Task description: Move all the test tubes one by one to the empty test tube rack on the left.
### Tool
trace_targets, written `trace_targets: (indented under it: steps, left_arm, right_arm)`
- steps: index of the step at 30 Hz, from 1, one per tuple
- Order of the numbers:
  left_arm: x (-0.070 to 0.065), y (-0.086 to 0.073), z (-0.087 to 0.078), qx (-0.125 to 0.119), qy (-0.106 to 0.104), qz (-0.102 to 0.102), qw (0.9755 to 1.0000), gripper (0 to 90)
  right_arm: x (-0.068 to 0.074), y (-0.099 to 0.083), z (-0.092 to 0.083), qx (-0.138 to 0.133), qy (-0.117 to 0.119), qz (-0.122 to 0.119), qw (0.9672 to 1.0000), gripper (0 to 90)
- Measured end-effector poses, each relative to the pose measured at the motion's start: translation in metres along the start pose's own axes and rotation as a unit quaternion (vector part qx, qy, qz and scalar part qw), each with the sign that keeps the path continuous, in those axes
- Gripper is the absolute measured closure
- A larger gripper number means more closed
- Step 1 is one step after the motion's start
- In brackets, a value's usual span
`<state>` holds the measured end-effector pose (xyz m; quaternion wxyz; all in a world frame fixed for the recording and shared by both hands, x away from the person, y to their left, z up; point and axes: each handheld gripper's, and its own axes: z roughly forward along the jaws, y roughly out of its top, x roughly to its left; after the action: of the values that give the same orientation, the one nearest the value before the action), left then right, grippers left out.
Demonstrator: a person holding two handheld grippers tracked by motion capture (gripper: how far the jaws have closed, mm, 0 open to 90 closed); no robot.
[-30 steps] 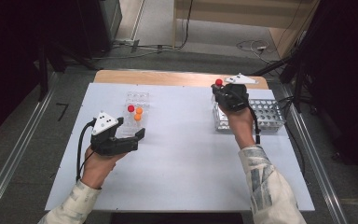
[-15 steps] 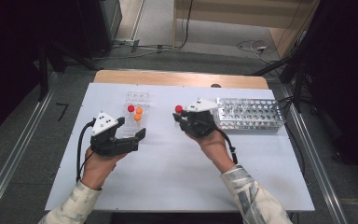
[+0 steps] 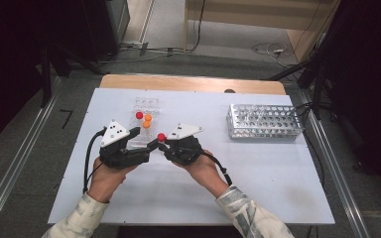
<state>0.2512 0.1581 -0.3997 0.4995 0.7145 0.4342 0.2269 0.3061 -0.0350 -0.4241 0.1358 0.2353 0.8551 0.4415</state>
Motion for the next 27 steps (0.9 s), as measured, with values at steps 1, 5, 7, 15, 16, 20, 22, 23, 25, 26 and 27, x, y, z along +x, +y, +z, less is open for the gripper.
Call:
trace_targets:
  steps: [1,5,7,15,16,20,22,23,25,26,27]
  left_arm:
    - [-0.001,0.0,0.001,0.002,-0.004,0.005,1.0,34.3]
    - [-0.004,-0.002,0.004,0.01,-0.01,0.018,0.9997,44.9]
    - [-0.004,-0.003,0.006,0.013,-0.013,0.02,0.9996,49.7]
    - [-0.003,-0.006,0.007,0.02,-0.014,0.025,0.9994,66.6]
    - [-0.003,-0.006,0.007,0.02,-0.015,0.026,0.9994,68.8]
    - [-0.003,-0.005,0.006,0.019,-0.015,0.026,0.9994,69.8]
    - [-0.001,-0.004,0.005,0.019,-0.012,0.025,0.9994,69.9]
    - [0.0,-0.003,0.003,0.017,-0.01,0.023,0.9995,69.9]
    - [0.003,-0.001,0.0,0.012,-0.007,0.02,0.9997,69.9]
    - [0.004,0.001,-0.002,0.009,-0.005,0.017,0.9998,69.8]
    - [0.006,0.003,-0.005,0.007,-0.002,0.016,0.9998,69.9]
  right_arm:
    - [0.002,0.0,0.002,0.002,0.002,0.001,1.0,71.5]
    - [0.009,0.001,0.006,0.0,0.011,-0.005,0.9999,71.5]
    - [0.012,0.002,0.007,0.001,0.014,-0.008,0.9999,71.4]
    - [0.019,0.005,0.006,-0.005,0.022,-0.014,0.9997,71.5]
    - [0.019,0.005,0.006,-0.005,0.022,-0.013,0.9997,71.4]
    - [0.019,0.005,0.005,-0.006,0.022,-0.012,0.9997,71.2]
    - [0.019,0.006,0.004,-0.006,0.025,-0.013,0.9996,62.2]
    - [0.019,0.006,0.004,-0.005,0.026,-0.013,0.9996,55.0]
    - [0.018,0.005,0.002,-0.001,0.026,-0.013,0.9996,46.7]
    - [0.017,0.005,0.001,0.002,0.024,-0.012,0.9996,41.8]
    - [0.015,0.004,0.0,0.006,0.022,-0.007,0.9997,36.4]
